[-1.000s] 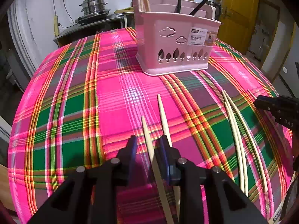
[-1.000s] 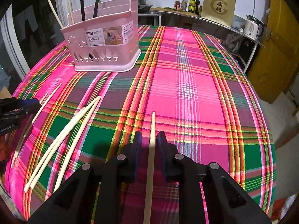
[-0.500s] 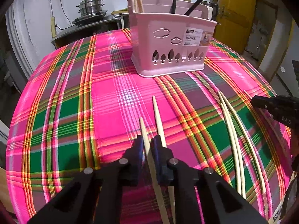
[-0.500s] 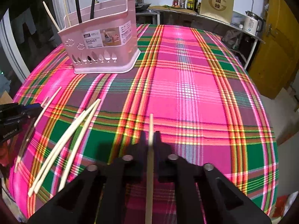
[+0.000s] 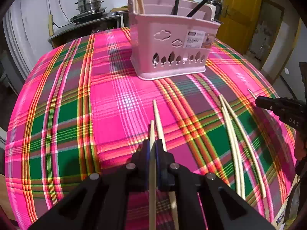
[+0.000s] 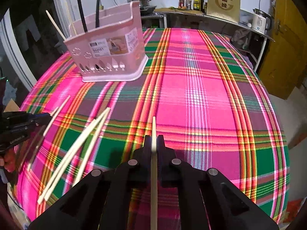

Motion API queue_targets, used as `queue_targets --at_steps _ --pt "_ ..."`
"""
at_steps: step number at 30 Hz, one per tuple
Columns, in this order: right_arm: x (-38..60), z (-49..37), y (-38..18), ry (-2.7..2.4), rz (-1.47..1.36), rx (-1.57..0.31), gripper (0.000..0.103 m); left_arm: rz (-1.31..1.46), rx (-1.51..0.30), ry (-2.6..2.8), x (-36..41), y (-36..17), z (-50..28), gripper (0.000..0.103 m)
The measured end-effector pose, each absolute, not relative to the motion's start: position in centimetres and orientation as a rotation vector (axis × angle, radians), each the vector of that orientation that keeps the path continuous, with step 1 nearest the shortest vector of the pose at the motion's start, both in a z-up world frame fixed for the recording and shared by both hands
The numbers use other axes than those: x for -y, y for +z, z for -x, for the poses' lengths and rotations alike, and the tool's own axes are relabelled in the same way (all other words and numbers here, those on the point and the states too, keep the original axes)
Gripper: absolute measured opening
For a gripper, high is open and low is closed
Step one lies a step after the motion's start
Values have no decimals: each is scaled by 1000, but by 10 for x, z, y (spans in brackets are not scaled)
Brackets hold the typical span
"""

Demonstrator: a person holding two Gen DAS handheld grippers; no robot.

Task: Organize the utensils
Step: 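Lift and carry both wooden chopsticks over the pink basket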

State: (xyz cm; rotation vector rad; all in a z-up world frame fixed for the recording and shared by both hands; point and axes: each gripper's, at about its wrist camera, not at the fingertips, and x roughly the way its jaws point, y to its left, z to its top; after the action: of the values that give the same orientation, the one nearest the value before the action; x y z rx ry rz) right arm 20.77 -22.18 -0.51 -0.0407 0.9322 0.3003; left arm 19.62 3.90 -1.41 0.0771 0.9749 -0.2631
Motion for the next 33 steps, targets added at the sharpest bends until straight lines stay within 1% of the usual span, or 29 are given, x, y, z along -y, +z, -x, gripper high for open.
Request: queue_targets --at_steps 6,19,24,33 --pt "223 -203 16 319 21 -875 5 -72 -932 -273 -39 7 -193 6" --pt "228 -192 74 339 -22 -724 5 -19 -781 -275 -55 77 -186 6" --pt "227 -184 93 351 -25 -675 5 0 -733 -279 -59 96 -183 6" --pt "229 -176 101 364 -25 -648 5 19 -690 -291 -63 112 -174 6"
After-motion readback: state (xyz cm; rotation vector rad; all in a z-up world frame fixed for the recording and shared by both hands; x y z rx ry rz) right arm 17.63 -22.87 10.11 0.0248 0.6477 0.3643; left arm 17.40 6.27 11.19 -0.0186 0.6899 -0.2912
